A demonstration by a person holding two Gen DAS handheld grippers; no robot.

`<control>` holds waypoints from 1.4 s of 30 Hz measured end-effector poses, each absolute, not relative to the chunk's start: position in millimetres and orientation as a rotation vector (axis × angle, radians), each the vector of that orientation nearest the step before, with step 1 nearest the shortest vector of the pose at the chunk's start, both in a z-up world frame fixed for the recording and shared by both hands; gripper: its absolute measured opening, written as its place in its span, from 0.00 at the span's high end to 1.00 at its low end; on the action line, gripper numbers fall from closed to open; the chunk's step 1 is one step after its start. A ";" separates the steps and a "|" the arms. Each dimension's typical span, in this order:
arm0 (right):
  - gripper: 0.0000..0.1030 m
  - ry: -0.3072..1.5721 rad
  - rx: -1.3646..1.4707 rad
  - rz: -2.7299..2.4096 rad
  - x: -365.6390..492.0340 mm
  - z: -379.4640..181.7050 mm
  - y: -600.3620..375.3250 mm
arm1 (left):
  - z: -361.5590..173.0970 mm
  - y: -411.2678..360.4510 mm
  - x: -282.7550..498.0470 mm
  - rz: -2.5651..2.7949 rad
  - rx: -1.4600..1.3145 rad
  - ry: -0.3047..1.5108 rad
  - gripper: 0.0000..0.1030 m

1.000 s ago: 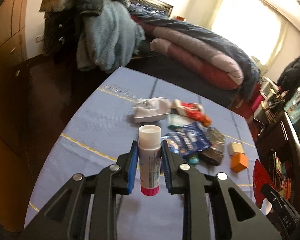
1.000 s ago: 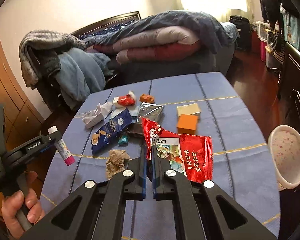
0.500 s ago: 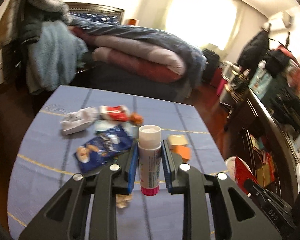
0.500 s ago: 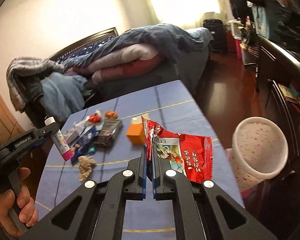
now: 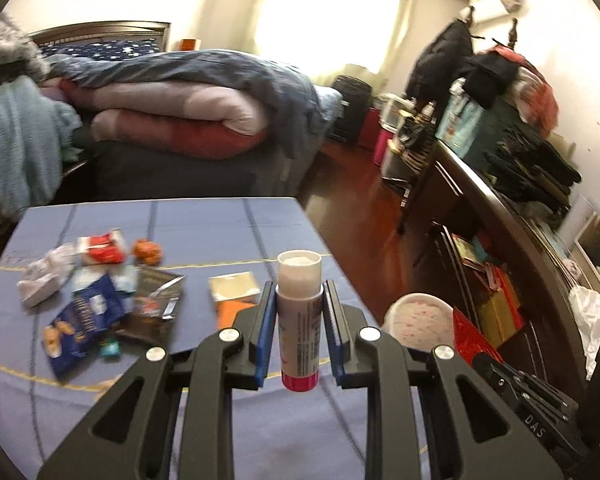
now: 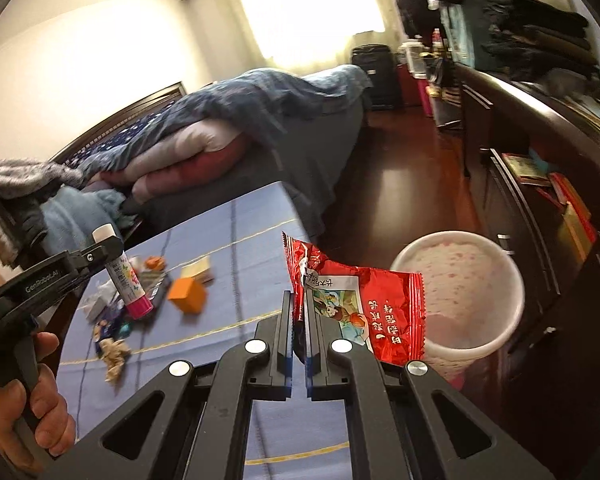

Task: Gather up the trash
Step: 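Carry both items to the wastebasket and open both tools to drop them, then grasp the orange box with the left tool while the right tool grasps the cream box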

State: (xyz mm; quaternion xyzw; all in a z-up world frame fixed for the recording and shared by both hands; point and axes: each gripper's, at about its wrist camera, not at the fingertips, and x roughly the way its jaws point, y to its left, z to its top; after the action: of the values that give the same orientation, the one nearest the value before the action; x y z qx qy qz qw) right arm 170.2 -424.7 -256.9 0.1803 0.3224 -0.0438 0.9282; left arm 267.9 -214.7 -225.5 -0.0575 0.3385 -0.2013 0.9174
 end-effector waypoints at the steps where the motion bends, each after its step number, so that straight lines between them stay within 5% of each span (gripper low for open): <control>1: 0.96 0.656 0.374 -0.107 168.9 -257.8 -431.8 | -226.4 -220.3 269.6 -0.426 -0.113 0.698 0.77; 26: 0.95 0.640 0.577 -0.357 187.2 -324.3 -585.9 | -328.9 -469.6 319.6 -0.820 0.100 0.894 0.77; 29: 0.89 0.638 0.592 -0.358 194.8 -337.8 -597.9 | -346.2 -489.8 327.0 -0.862 0.108 0.934 0.75; 33: 0.75 0.658 0.591 -0.371 203.2 -352.0 -605.6 | -357.2 -501.5 332.7 -0.881 0.108 0.934 0.49; 42: 0.60 0.664 0.551 -0.418 191.7 -345.1 -597.5 | -334.7 -464.3 333.9 -0.826 0.049 0.892 0.32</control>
State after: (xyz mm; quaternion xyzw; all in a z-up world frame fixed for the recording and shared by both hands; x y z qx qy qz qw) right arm 191.7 -597.5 -345.1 0.2649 0.3195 -0.2013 0.8873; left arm 333.9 -464.3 -334.7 0.0231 0.4189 -0.3879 0.8207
